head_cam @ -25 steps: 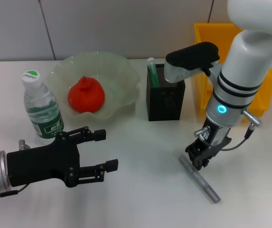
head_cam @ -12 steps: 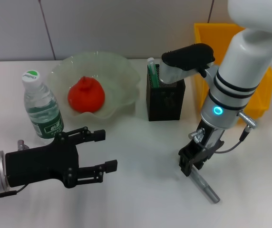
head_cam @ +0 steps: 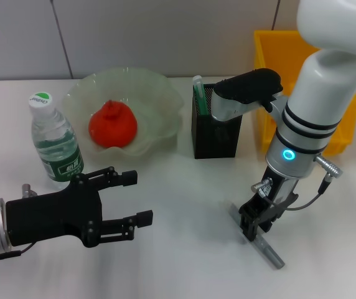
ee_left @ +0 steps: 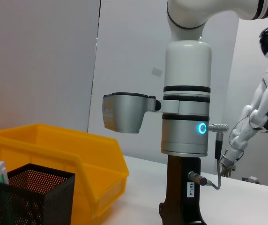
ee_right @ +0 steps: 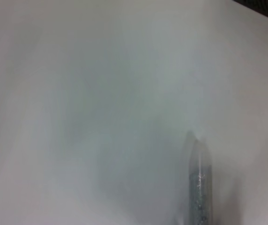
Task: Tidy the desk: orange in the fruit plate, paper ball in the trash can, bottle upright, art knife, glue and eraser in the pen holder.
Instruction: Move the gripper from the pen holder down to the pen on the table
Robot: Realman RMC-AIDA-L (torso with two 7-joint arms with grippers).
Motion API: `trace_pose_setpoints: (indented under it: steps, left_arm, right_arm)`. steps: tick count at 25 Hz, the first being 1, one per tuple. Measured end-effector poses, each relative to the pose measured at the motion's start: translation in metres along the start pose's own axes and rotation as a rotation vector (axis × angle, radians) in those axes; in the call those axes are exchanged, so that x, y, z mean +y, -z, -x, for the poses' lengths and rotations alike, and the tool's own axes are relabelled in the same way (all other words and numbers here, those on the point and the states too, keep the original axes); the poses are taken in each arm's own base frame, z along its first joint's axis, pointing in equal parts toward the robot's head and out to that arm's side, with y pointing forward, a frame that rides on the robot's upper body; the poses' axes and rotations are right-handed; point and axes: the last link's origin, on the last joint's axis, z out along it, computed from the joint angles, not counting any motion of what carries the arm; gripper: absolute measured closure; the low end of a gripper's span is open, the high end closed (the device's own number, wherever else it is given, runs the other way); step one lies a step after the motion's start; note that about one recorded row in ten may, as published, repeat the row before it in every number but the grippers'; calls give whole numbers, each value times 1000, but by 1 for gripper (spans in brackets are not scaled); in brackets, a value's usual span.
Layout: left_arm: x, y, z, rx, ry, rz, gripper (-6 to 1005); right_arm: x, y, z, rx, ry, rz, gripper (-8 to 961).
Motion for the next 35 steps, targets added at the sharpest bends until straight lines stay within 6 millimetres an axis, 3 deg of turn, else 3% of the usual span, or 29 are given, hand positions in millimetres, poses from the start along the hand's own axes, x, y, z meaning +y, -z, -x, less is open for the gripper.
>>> trace_pose_setpoints:
  steps: [35]
  left_arm:
    - [-1,-2,-2,8,-4,0,187]
  right_arm:
    - [5,-1,1,13,101,-51,638]
